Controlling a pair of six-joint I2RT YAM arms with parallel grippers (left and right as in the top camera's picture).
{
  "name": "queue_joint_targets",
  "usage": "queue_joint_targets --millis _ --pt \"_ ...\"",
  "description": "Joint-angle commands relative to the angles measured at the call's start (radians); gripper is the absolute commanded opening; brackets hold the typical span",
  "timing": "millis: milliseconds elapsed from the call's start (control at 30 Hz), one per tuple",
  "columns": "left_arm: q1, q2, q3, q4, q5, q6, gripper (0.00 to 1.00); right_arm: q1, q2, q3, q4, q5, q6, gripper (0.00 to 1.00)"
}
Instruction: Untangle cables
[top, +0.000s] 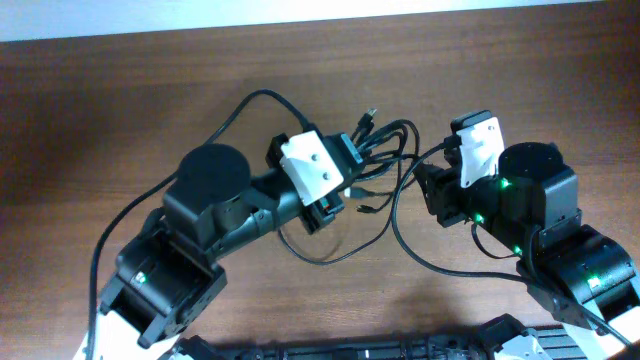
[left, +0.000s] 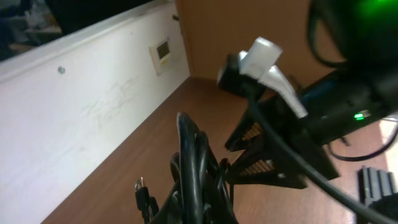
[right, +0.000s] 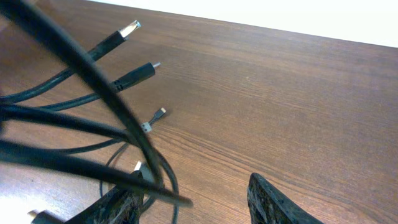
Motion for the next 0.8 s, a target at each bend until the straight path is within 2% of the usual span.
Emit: queue_joint_targets --millis 0,133,200,300,333,367,767 --pt "0.003 -0.056 0.031 0.012 0.056 0.019 0.0 -0.002 -0.004 -0.003 -0.001 -0.014 -0.025 0.53" --pt "0.003 -0.09 0.031 0.012 0.085 0.019 0.0 -0.002 -0.004 -0.003 0.003 -0.089 -0.083 0.51" --pt "0.003 -0.095 0.031 0.012 0.106 0.019 0.0 -0.002 -0.004 -0.003 0.011 -0.117 -0.097 0.44" --pt "0.003 -0.097 0.031 0.012 0.108 0.019 0.0 -0.002 -0.004 -0.003 0.018 -0.124 -0.097 0.19" --pt "0.003 -0.097 0.031 0.012 0.106 0.02 0.0 -0.002 -0.004 -0.003 0.016 -0.124 -0.096 0.07" --pt "0.003 -0.097 0.031 0.012 0.103 0.02 0.0 -0.002 -0.004 -0.003 0.015 -0.124 -0.096 0.04" --pt "0.003 -0.076 0.03 -0.022 -0.216 0.018 0.0 -0.002 -0.004 -0.003 0.016 -0.124 -0.096 0.04"
